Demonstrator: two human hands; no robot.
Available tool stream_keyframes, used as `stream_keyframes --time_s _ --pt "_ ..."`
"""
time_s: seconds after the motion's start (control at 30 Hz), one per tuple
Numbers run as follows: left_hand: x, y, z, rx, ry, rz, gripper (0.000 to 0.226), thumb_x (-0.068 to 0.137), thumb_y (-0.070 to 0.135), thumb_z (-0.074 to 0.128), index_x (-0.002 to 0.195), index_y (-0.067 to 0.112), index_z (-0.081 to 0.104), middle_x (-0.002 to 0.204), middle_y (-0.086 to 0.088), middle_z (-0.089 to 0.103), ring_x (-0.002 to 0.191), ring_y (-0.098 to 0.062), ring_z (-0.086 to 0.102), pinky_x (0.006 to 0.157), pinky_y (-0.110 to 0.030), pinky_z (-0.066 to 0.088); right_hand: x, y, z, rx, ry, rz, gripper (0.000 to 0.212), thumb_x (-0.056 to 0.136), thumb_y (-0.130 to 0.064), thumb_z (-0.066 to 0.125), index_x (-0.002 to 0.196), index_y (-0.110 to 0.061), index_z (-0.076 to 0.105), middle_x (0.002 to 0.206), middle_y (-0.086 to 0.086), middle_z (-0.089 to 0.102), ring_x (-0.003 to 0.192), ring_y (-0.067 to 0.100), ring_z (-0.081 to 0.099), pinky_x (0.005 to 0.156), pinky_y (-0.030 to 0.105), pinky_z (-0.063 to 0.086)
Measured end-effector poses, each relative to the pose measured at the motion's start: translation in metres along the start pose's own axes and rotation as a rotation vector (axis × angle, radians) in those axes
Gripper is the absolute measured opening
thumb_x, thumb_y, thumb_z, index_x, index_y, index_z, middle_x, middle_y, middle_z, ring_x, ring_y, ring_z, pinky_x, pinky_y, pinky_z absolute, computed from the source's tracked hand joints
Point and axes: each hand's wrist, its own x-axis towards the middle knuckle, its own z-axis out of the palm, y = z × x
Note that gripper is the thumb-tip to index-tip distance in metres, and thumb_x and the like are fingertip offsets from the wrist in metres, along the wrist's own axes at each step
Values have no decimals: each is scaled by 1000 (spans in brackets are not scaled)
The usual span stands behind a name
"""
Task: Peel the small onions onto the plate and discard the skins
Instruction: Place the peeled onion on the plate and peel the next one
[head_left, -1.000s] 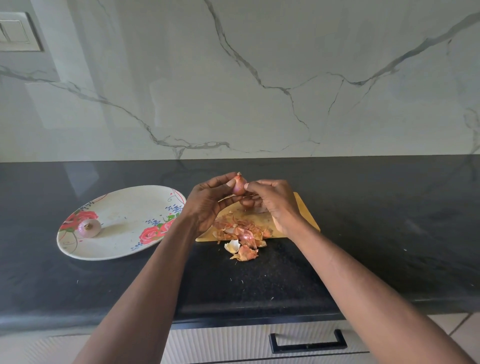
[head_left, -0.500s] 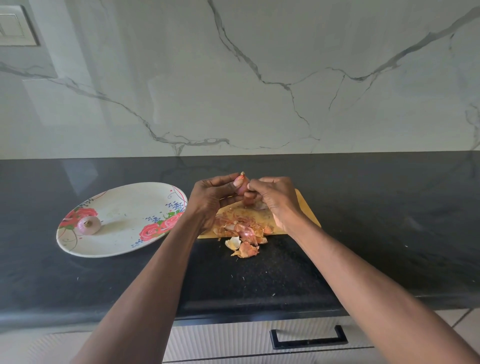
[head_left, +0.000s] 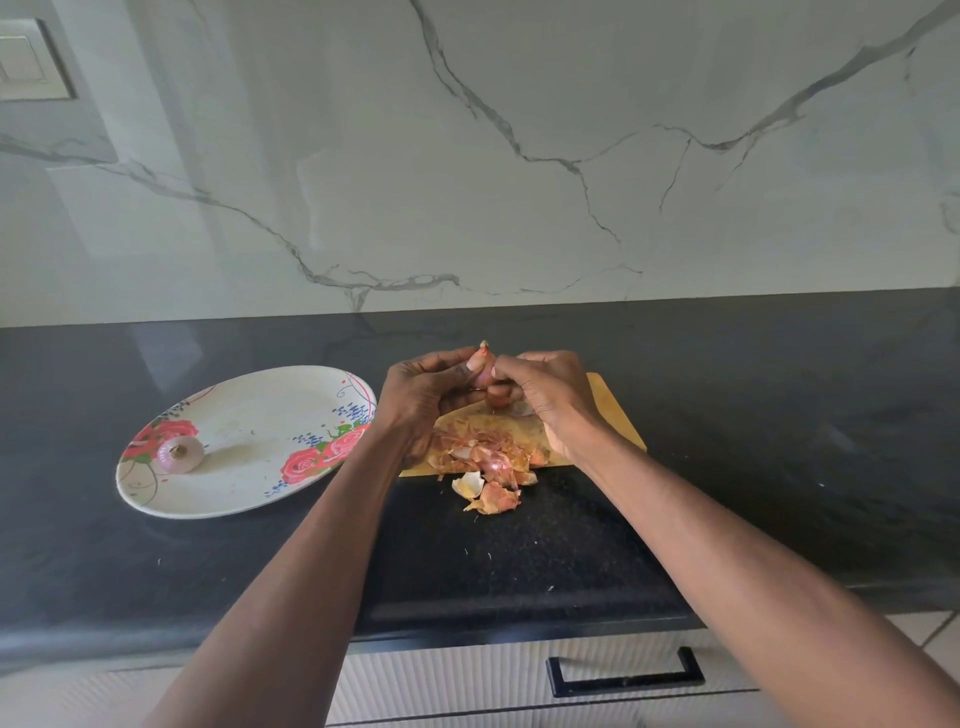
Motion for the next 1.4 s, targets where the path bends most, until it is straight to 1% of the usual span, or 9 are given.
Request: stream_keyframes --time_s 0.27,0.33,0.43,0.53,0.7,0.77,0.87,1.13,1.4 --pt "1 1 -3 -11 28 5 25 74 12 75 97 1 76 98 -20 76 86 -29 74 81 -38 62 -2 4 2 -3 40 -7 2 74 0 77 74 -1 76 63 11 71 55 17 66 52 24 51" --pt "1 1 -4 -3 30 15 24 73 12 75 95 2 77 98 -20 76 87 -29 73 80 -37 63 -2 4 2 -11 38 -21 7 75 0 75 70 -4 75 64 12 71 56 18 66 55 26 54" --pt "-1 1 -5 -21 25 30 20 73 12 76 91 5 79 97 -19 76 86 -28 73 79 -36 63 0 4 2 84 -16 13 7 79 -5 73 74 -3 76 77 17 75 69 27 71 72 44 60" --pt "1 1 -6 -27 31 39 20 72 14 76 89 5 79 95 -18 76 85 -27 74 79 -35 63 1 2 3 76 -52 20 14 79 -17 80 81 -3 79 83 15 77 75 27 73 78 44 59" --pt "7 -5 -7 14 103 54 24 78 14 76 98 1 74 96 -20 75 86 -28 73 75 -32 63 2 4 3 60 22 31 6 81 0 75 79 -5 75 77 17 75 63 21 72 60 28 59" --pt "7 -5 -8 22 118 68 31 74 18 77 99 0 73 96 -19 75 86 -28 74 73 -31 62 3 4 4 81 30 47 5 82 -8 78 81 -4 75 77 18 74 58 21 69 52 27 57" --pt "8 -5 -8 30 123 74 31 79 13 76 104 -4 71 99 -22 75 89 -29 74 74 -32 61 2 4 3 76 9 81 29 81 -26 82 86 2 74 77 19 74 52 20 65 45 26 50" --pt "9 -4 -9 43 88 9 27 92 4 68 117 -2 65 108 -19 74 92 -30 74 83 -39 61 4 6 4 114 -40 51 11 83 -3 75 83 7 71 68 18 66 51 21 60 44 25 47" --pt "7 3 -8 -70 204 -56 14 97 14 64 98 1 68 86 -15 71 76 -24 71 65 -31 60 4 7 2 33 -42 36 11 82 -2 71 72 2 68 61 13 63 48 18 55 42 25 42"
